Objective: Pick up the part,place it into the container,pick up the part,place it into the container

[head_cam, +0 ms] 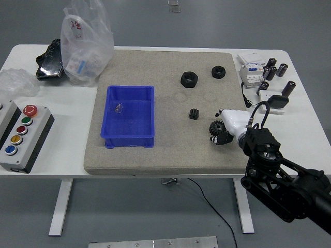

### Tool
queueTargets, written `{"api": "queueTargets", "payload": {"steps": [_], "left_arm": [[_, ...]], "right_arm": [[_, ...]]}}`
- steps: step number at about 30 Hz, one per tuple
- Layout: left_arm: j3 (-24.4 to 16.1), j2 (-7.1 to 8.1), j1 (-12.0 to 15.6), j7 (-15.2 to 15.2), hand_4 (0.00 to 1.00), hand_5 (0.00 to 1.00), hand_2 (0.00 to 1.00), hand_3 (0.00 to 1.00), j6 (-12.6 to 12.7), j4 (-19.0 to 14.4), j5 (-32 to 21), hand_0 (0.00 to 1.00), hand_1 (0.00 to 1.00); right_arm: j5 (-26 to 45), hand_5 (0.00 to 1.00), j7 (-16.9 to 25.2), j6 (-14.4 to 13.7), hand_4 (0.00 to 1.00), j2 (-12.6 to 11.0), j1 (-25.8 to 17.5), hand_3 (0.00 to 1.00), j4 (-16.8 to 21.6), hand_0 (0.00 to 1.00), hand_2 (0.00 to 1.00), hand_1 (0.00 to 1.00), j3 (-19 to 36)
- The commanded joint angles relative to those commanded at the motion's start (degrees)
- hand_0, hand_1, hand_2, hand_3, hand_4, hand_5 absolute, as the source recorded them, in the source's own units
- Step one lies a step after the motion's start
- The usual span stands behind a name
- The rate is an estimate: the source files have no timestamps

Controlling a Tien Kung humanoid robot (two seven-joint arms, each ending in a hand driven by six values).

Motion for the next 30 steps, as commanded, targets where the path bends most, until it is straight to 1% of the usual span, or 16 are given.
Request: {"api": "queueTargets", "payload": {"steps": [6, 7, 12, 13, 18, 19, 24, 25, 27, 30], "left_arm": [[0.07, -0.02, -0.01, 0.05, 0.723, 0.335, 0.561, 0.625, 0.0, 0.0, -0.01, 0.643, 0.57], [0.11, -0.02, -0.01, 0.05, 0.723, 0.334, 0.561, 0.625, 0.0, 0.0, -0.03, 0.643, 0.57], [0.25, -0.03, -0.01, 0.01, 0.723, 0.334, 0.561, 0.625, -0.01, 0.0, -0.12, 0.643, 0.57], [0.27, -0.02, -0.01, 0.02, 0.723, 0.334, 0.561, 0.625, -0.01, 0.0, -0.14, 0.643, 0.569], [0.44, -0.02, -0.04, -0.06, 0.723, 0.334, 0.561, 0.625, -0.01, 0.0, -0.29, 0.643, 0.569], [0.49, -0.01, -0.05, -0.1, 0.723, 0.335, 0.561, 0.625, -0.01, 0.0, -0.35, 0.643, 0.57], [0.68, -0.04, -0.07, -0.17, 0.723, 0.335, 0.561, 0.625, -0.02, 0.0, -0.54, 0.643, 0.57], [0.67, -0.06, -0.06, -0.15, 0.723, 0.334, 0.561, 0.625, -0.02, 0.0, -0.55, 0.643, 0.57], [0.66, -0.08, -0.03, -0.1, 0.723, 0.334, 0.561, 0.625, -0.01, 0.0, -0.58, 0.643, 0.57], [0.53, -0.09, 0.08, 0.02, 0.723, 0.334, 0.561, 0.625, 0.02, 0.0, -0.51, 0.643, 0.57]], "right_arm": [[0.64, 0.357, 0.0, -1.64, 0.81, 0.23, 0.47, 0.809, -1.33, 0.315, 0.762, 0.585, -0.86], [0.74, 0.253, 0.0, -1.73, 0.398, 0.25, 0.54, 0.644, -1.62, 0.288, 0.59, 0.506, -1.02], [0.87, 0.253, 0.0, -2.72, 0.398, 0.2, 0.62, 0.644, -2.36, 0.288, 0.59, 0.506, -1.56], [0.85, 0.107, 0.0, -3.01, 0.199, 0.17, 0.64, 0.547, -2.38, 0.279, 0.463, 0.471, -1.62], [0.77, 0.107, 0.0, -5.02, 0.199, -0.1, 0.81, 0.547, -2.23, 0.279, 0.463, 0.471, -2.02], [0.8, 0.038, 0.0, -5.52, 0.288, -0.18, 0.87, 0.444, -2.14, 0.262, 0.354, 0.449, -2.15], [0.78, 0.038, 0.0, -7.7, 0.288, -0.57, 1.66, 0.444, -1.59, 0.262, 0.354, 0.449, -3.38], [0.78, 0.064, 0.0, -8.11, 0.284, -0.66, 2.03, 0.424, -1.36, 0.259, 0.328, 0.439, -3.89], [0.79, 0.064, 0.0, -8.63, 0.284, -0.83, 2.79, 0.424, -0.75, 0.259, 0.328, 0.439, -4.88], [1.25, 0.064, 0.0, -9.58, 0.284, -0.96, 5.19, 0.424, 1.13, 0.259, 0.328, 0.439, -7.5]]}}
